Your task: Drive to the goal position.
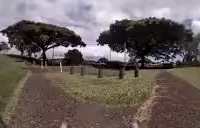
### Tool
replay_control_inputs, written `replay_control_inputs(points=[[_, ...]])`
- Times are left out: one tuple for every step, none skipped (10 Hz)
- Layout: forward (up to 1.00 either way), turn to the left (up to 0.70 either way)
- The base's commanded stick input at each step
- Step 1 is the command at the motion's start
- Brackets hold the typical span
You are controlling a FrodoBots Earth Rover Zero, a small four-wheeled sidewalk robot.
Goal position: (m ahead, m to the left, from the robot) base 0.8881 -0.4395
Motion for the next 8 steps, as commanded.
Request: replay_control_inputs(points=[[0.0,0.45],[0.0,0.45],[0.0,0.45],[0.0,0.45],[0.0,0.45],[0.0,0.45],[0.0,0.45],[0.0,0.45]])
